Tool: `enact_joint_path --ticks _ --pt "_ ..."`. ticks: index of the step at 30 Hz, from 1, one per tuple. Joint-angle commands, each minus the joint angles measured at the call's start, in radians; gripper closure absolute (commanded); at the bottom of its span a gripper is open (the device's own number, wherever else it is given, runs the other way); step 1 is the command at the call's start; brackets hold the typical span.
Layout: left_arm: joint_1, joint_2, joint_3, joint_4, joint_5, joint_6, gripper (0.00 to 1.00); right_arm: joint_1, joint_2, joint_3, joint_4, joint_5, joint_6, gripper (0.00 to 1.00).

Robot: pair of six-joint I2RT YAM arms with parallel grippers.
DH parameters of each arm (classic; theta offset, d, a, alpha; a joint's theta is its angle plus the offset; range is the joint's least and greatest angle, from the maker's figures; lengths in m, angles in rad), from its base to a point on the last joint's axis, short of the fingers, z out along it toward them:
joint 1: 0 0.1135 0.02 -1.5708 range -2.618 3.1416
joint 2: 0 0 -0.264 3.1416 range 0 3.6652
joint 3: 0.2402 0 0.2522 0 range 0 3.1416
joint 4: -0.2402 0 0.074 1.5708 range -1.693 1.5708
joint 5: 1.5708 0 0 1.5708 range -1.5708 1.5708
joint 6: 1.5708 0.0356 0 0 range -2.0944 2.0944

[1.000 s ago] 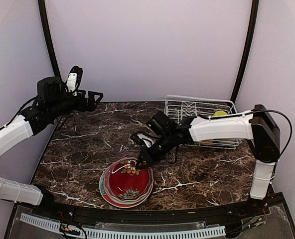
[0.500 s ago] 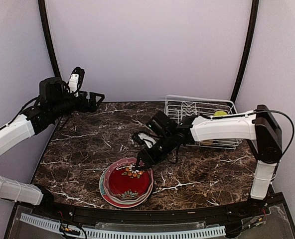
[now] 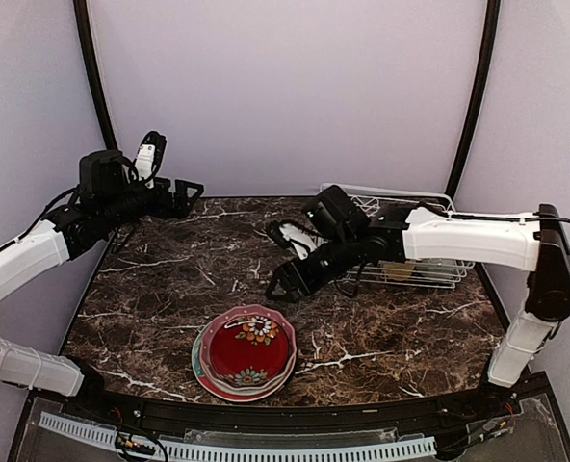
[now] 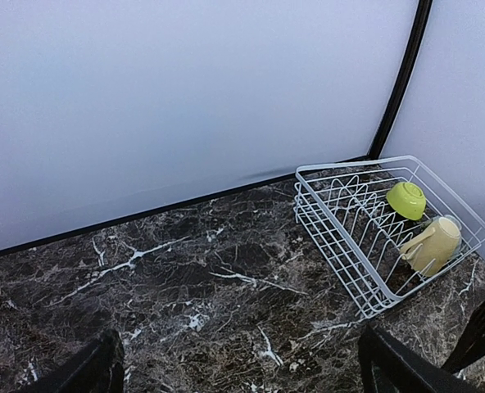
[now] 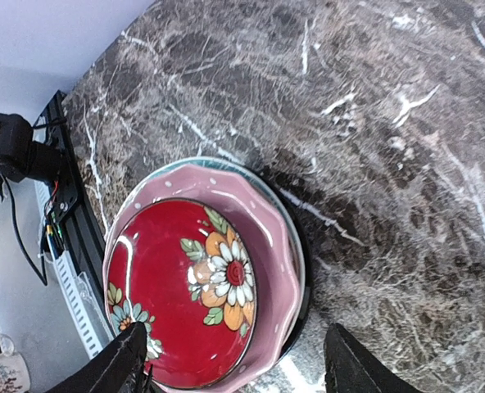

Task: Unload the mixed dishes from the dish rack
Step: Place the plate with another plate, then grab the cup from the dish rack.

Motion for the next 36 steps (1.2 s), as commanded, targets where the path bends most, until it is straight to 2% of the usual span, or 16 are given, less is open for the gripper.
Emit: enact_joint_path --ticks 1,4,7,8,9,10,14,20,24,28,33,36 --pt "0.006 -0.006 -0.015 0.012 0.014 -0.005 0.01 -0.048 -0.084 -0.012 -0.021 0.085 -0.042 0.29" --pt "0.006 -0.006 -0.013 0.012 0.013 -0.004 0.01 -0.092 -0.126 -0.017 -0.044 0.132 -0.062 0.28" --pt "0.006 -0.006 -0.013 0.012 0.012 -0.003 0.01 -0.138 -0.173 -0.029 -0.058 0.201 -0.069 0.23" --pt "0.006 -0.007 -0.013 0.012 0.012 -0.003 0.01 -0.155 -0.188 -0.033 -0.064 0.233 -0.067 0.18" --pt "0.006 -0.007 -0.013 0.012 0.012 -0.002 0.01 -0.172 -0.202 -0.038 -0.072 0.265 -0.061 0.04" --pt "0.006 -0.008 -0.013 0.013 0.011 -0.002 0.01 -0.190 -0.215 -0.043 -0.082 0.291 -0.053 0.02" --pt "0.006 -0.009 -0.013 0.012 0.014 -0.002 0.01 -0.297 -0.273 -0.068 -0.110 0.329 -0.014 0.01" --pt "0.006 -0.004 -0.010 0.012 0.024 -0.006 0.01 -0.417 -0.338 -0.109 -0.148 0.501 0.078 0.01" --pt "0.006 0.000 -0.008 0.013 0.031 -0.010 0.01 -0.491 -0.307 -0.091 -0.206 0.506 0.109 0.01" --pt "0.006 0.001 -0.009 0.012 0.032 -0.010 0.01 -0.567 -0.230 -0.054 -0.258 0.439 0.096 0.01" --pt "0.006 0.004 -0.009 0.012 0.028 -0.008 0.01 -0.595 -0.175 -0.055 -0.277 0.476 0.049 0.02" --pt "0.006 0.005 -0.008 0.012 0.035 -0.011 0.01 -0.620 -0.141 -0.071 -0.254 0.424 0.014 0.03"
